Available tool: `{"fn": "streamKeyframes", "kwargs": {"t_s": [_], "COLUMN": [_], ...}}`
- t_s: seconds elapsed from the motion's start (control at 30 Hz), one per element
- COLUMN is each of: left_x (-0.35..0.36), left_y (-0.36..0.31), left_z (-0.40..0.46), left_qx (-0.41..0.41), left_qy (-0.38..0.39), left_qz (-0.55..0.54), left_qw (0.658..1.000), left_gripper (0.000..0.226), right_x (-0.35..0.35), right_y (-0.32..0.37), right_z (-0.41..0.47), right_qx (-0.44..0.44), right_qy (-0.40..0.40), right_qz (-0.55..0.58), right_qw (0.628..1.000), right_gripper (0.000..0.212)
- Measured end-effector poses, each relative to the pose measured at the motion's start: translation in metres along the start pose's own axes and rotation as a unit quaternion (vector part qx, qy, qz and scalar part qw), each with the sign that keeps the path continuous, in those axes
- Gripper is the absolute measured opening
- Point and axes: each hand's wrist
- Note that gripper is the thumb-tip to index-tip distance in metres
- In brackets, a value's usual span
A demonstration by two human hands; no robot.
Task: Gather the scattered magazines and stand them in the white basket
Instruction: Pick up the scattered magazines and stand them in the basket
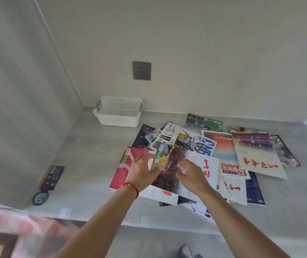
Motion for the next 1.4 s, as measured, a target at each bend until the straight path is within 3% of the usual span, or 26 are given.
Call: {"fn": "streamKeyframes", "kwargs": {"t_s": [0.13,0.3,0.53,0.6,0.7,0.77,0.83,0.9,0.97,1.07,1.13,1.2,1.3,1.4], "left_x": [0.022,0.054,0.084,0.083,0.075,0.068,0.060,0.053,0.047,0.038,0.029,0.016,-0.008,-0.039], "left_y": [0.005,0.000,-0.001,-0.001,-0.001,-0.007,-0.014,-0.022,-0.028,-0.025,-0.010,0.010,0.044,0.070], "left_z": [0.024,0.039,0.050,0.055,0.067,0.075,0.084,0.096,0.109,0.125,0.130,0.132,0.140,0.155], "left_qx": [-0.082,-0.124,-0.242,-0.253,-0.258,-0.194,-0.022,0.121,0.155,0.068,0.021,-0.006,-0.041,-0.058], "left_qy": [0.054,0.139,0.113,0.122,0.151,0.120,0.039,-0.014,0.013,0.142,0.144,0.104,0.073,0.061], "left_qz": [0.016,0.058,0.104,0.109,0.150,0.212,0.296,0.369,0.370,0.283,0.182,0.134,0.076,-0.032], "left_qw": [0.995,0.981,0.958,0.953,0.942,0.950,0.954,0.922,0.916,0.946,0.972,0.985,0.994,0.996], "left_gripper": [0.049,0.046,0.072,0.072,0.074,0.082,0.080,0.079,0.063,0.023,0.023,0.025,0.020,0.021], "right_x": [-0.010,-0.026,-0.029,-0.028,-0.034,-0.038,-0.044,-0.048,-0.049,-0.042,-0.033,-0.025,-0.004,0.031], "right_y": [-0.027,-0.057,-0.079,-0.080,-0.073,-0.061,-0.041,-0.019,-0.001,0.011,0.007,-0.003,-0.014,-0.003], "right_z": [0.040,0.089,0.113,0.111,0.112,0.114,0.116,0.118,0.119,0.117,0.112,0.103,0.090,0.095], "right_qx": [0.007,-0.011,-0.044,-0.048,-0.078,-0.110,-0.137,-0.165,-0.204,-0.242,-0.181,-0.033,0.144,0.179], "right_qy": [0.042,0.083,0.094,0.087,0.065,0.087,0.114,0.124,0.110,0.025,-0.053,-0.114,-0.073,-0.028], "right_qz": [-0.076,-0.207,-0.316,-0.328,-0.290,-0.253,-0.244,-0.259,-0.289,-0.329,-0.299,-0.181,0.021,0.137], "right_qw": [0.996,0.975,0.943,0.939,0.952,0.957,0.953,0.943,0.929,0.912,0.936,0.976,0.987,0.974], "right_gripper": [0.044,0.067,0.084,0.082,0.053,0.041,0.044,0.045,0.031,0.014,0.040,0.074,0.102,0.097]}}
Point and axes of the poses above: each hand's wrist, its own z-axis towards the middle knuckle, its own x-axis out of the palm, y = z × x, and after that the axes turned 3 degrees about -x, right-handed
